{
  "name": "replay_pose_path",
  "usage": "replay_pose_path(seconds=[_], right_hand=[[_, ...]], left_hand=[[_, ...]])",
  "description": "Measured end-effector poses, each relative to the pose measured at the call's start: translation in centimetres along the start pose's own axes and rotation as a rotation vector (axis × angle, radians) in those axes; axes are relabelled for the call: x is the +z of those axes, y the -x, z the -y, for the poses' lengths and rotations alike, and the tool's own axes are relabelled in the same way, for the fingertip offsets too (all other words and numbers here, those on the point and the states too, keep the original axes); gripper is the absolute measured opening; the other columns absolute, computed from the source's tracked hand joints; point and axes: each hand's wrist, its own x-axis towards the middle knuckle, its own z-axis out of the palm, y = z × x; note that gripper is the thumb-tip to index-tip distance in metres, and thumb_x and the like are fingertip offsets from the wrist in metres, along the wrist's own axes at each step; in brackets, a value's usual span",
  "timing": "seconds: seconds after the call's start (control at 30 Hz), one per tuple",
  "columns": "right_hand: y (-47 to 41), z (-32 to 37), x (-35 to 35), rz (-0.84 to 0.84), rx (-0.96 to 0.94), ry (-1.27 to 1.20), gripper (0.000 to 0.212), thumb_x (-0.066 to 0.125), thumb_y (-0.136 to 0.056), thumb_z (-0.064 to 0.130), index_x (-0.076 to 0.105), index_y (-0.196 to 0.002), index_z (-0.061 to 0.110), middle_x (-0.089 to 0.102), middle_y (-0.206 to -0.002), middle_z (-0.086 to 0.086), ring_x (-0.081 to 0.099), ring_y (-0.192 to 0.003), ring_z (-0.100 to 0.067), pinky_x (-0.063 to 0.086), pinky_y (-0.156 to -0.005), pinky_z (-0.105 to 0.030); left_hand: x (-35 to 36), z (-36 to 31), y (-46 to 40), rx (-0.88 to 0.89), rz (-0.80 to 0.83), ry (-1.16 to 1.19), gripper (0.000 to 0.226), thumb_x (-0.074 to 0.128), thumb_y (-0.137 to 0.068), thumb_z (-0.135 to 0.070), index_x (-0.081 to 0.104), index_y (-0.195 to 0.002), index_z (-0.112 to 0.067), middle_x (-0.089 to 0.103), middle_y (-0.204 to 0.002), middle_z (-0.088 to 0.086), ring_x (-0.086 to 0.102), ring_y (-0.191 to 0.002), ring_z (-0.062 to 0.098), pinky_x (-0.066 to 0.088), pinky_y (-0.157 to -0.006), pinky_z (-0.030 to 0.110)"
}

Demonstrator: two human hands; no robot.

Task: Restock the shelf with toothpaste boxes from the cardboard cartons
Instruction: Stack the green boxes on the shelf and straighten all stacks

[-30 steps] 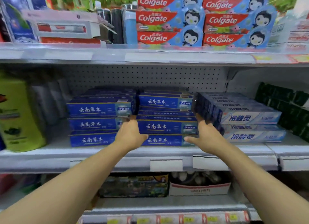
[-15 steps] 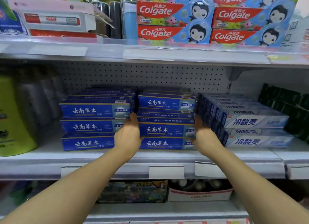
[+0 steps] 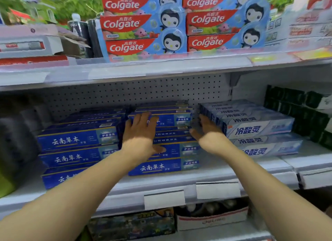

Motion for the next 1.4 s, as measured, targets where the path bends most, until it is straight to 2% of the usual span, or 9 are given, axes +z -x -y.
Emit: replay_pose_path(seconds=[0.2,0.3,0.43,0.57,0.7,0.97,1.13,1.3,1.4], right_hand=[[-2.2,-1.1,0.6,-0.010,0.001,-0.125,0.070,0.047,-0.096,0.039,0.008,-0.150,0.017,0.027,-0.153,-0.006,0.035,-0.135,-0.026,0.035,-0.099,-0.028],[-4.0,-1.6,0.5,0.022,0.017,-0.259,0.066,0.042,-0.097,0.043,0.012,-0.150,0.018,0.023,-0.155,-0.003,0.031,-0.138,-0.022,0.030,-0.106,-0.029],[-7.2,-2.5,1.2,0.005,0.035,-0.354,0.030,0.036,-0.096,0.051,0.041,-0.104,0.022,0.051,-0.116,0.000,0.040,-0.107,-0.012,0.036,-0.083,-0.029],[-8.9,-2.2,0.6,0.044,0.007,-0.411,0.065,0.040,-0.094,0.052,0.033,-0.143,0.011,0.038,-0.146,-0.004,0.038,-0.133,-0.023,0.032,-0.103,-0.030],[-10.2,-2.4,0.7,0.084,-0.023,-0.408,0.068,0.045,-0.092,0.052,0.034,-0.143,0.008,0.038,-0.147,-0.008,0.041,-0.130,-0.026,0.035,-0.103,-0.033],[-11.3,-2.4,1.2,0.059,-0.038,-0.541,0.038,0.041,-0.098,0.040,0.056,-0.108,0.007,0.059,-0.108,-0.009,0.055,-0.100,-0.023,0.045,-0.087,-0.037],[-13.2,-3.0,0.5,-0.032,0.040,-0.663,0.045,0.029,-0.103,0.024,0.031,-0.145,0.009,0.030,-0.152,-0.008,0.031,-0.137,-0.025,0.027,-0.113,-0.034],[-14.1,-2.9,0.5,0.051,0.026,-0.788,0.041,0.028,-0.103,0.011,0.036,-0.143,0.012,0.038,-0.146,-0.005,0.039,-0.130,-0.023,0.032,-0.100,-0.025],[-14.6,-2.8,0.8,0.080,0.069,-0.764,0.041,0.031,-0.103,0.024,0.040,-0.141,0.010,0.041,-0.145,-0.006,0.041,-0.129,-0.023,0.037,-0.099,-0.031]], left_hand=[[0.5,-0.7,-2.4,0.089,0.276,0.155,0.111,0.065,-0.067,-0.068,0.002,-0.150,-0.029,-0.009,-0.158,-0.007,-0.009,-0.145,0.019,-0.003,-0.115,0.048],[0.5,-0.8,-3.6,0.033,0.218,0.247,0.088,0.048,-0.081,-0.066,0.007,-0.150,-0.029,-0.003,-0.158,-0.009,-0.004,-0.145,0.017,0.000,-0.116,0.049],[0.7,0.3,-5.3,-0.006,0.125,0.168,0.068,0.036,-0.092,-0.057,0.014,-0.149,-0.027,0.011,-0.157,-0.004,0.008,-0.144,0.021,0.008,-0.115,0.050],[1.2,1.0,-6.8,-0.052,0.094,0.121,0.060,0.036,-0.095,-0.051,0.018,-0.148,-0.028,0.017,-0.156,-0.004,0.012,-0.142,0.022,0.011,-0.113,0.050],[1.6,1.1,-7.8,-0.077,0.100,0.064,0.051,0.036,-0.098,-0.045,0.026,-0.145,-0.030,0.023,-0.154,-0.004,0.018,-0.140,0.023,0.013,-0.113,0.049],[2.0,1.4,-8.9,-0.107,0.070,0.088,0.048,0.043,-0.096,-0.042,0.038,-0.139,-0.021,0.036,-0.146,0.007,0.033,-0.133,0.028,0.032,-0.108,0.048],[2.3,1.3,-10.2,-0.121,0.156,0.088,0.053,0.029,-0.099,-0.046,0.019,-0.149,-0.030,0.009,-0.158,-0.001,0.010,-0.145,0.023,0.012,-0.116,0.050],[2.8,1.2,-10.7,-0.128,0.113,0.188,0.045,0.022,-0.102,-0.037,0.029,-0.146,-0.028,0.023,-0.155,-0.002,0.021,-0.141,0.019,0.015,-0.114,0.049],[2.3,1.2,-11.3,-0.139,0.104,0.258,0.043,0.025,-0.102,-0.035,0.032,-0.143,-0.025,0.029,-0.153,0.001,0.027,-0.138,0.022,0.019,-0.113,0.047]])
